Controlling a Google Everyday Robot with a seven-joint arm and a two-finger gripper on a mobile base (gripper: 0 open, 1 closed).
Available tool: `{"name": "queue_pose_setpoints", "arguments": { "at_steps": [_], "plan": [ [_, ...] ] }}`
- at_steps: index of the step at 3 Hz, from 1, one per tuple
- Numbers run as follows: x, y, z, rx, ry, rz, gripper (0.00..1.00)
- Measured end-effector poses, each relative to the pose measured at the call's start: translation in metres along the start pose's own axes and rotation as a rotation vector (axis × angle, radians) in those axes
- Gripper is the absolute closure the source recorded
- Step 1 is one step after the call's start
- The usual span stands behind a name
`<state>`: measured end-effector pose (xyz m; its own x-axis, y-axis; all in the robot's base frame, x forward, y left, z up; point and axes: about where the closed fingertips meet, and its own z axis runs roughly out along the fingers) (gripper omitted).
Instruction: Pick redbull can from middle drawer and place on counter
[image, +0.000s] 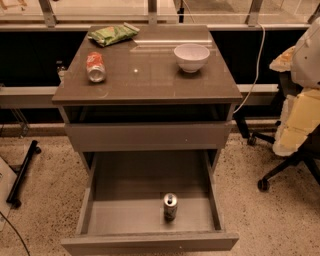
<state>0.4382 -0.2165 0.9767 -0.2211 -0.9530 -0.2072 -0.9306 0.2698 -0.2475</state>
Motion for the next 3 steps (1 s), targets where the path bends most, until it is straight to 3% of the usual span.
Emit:
{"name": "queue_pose_setpoints", "arguments": {
  "at_steps": [1,2,3],
  "plan": [
    [-0.001,0.0,0.001,-0.001,-0.006,0.001,0.0],
    [-0.008,0.005,0.012,-0.01,-0.079,0.016,0.0],
    [-0.026,0.017,0.039,-0.027,-0.2,0.024,0.0]
  ]
}}
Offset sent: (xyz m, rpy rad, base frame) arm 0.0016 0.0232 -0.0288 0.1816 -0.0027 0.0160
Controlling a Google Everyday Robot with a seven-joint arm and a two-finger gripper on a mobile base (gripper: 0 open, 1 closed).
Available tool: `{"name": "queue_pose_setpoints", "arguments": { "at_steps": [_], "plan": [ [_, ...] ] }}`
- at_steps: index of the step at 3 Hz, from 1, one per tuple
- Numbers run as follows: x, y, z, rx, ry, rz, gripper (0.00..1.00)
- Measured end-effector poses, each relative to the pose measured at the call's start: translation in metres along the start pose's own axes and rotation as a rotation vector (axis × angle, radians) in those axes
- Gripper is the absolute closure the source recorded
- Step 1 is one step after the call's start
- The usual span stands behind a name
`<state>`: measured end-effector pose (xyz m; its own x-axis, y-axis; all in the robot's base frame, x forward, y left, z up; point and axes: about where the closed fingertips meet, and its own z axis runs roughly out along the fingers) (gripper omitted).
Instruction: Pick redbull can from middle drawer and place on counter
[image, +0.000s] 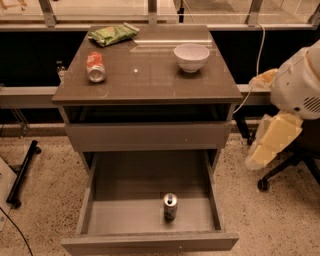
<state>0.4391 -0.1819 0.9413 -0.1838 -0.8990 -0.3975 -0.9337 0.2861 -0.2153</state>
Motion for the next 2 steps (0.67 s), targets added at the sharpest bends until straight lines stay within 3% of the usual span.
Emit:
{"name": "queue_pose_setpoints", "arguments": {
  "at_steps": [1,2],
  "plan": [
    [-0.0032,0.004,0.0258,0.009,-0.071,0.013,0.0],
    [-0.0032,0.004,0.0258,0.009,-0.071,0.013,0.0]
  ]
}}
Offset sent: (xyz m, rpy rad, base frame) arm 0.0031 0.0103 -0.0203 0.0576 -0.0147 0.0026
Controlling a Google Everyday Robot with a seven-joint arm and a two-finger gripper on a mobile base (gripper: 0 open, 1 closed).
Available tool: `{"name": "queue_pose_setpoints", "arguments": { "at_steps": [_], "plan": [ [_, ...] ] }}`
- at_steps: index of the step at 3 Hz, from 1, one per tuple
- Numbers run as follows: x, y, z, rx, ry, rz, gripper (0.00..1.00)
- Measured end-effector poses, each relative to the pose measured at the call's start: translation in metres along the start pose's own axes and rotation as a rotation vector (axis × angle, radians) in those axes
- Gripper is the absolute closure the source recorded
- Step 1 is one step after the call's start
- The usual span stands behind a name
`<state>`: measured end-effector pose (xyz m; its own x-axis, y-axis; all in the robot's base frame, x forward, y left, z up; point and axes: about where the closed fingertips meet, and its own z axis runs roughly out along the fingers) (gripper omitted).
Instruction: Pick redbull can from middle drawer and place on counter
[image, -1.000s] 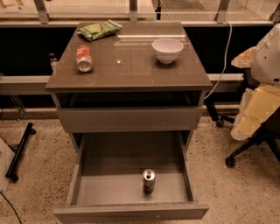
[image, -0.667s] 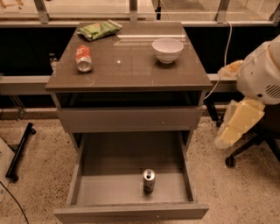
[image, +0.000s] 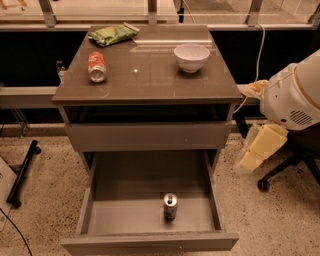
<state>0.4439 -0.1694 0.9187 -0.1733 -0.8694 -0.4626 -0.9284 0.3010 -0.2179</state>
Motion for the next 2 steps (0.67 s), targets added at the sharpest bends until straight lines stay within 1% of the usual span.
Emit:
{"name": "queue_pose_setpoints", "arguments": {
  "at_steps": [1,2],
  "plan": [
    [-0.001,0.007,0.014,0.0,-0.044,0.012,0.0],
    [-0.001,0.019,0.043,0.003,-0.121,0.028,0.0]
  ]
}}
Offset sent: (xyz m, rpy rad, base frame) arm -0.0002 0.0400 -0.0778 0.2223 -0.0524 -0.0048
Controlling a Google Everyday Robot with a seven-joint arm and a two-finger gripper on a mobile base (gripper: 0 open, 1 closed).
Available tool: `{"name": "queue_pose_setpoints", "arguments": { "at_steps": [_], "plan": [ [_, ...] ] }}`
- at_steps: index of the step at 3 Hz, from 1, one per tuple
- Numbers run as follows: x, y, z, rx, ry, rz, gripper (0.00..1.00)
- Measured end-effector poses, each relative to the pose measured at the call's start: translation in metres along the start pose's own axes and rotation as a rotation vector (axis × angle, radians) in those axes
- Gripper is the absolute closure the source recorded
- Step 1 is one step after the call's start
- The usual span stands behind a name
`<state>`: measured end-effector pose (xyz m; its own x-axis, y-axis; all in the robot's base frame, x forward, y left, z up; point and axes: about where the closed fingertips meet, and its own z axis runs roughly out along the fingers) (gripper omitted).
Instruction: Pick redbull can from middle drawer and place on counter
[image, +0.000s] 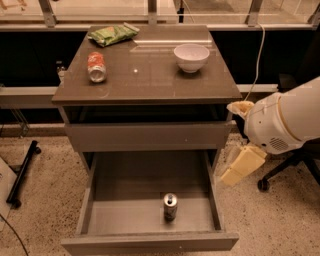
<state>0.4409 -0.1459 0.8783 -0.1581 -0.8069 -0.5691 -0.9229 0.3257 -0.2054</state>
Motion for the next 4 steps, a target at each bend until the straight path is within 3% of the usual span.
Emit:
{"name": "queue_pose_setpoints", "arguments": {
  "at_steps": [2,3,4],
  "plan": [
    [0.017,0.007,0.066,-0.02,-0.087,0.045,0.0],
    [0.042,0.009,0.11,-0.078,-0.111,0.083,0.0],
    [0.042,0.01,0.112,-0.078,-0.108,0.083,0.0]
  ]
}}
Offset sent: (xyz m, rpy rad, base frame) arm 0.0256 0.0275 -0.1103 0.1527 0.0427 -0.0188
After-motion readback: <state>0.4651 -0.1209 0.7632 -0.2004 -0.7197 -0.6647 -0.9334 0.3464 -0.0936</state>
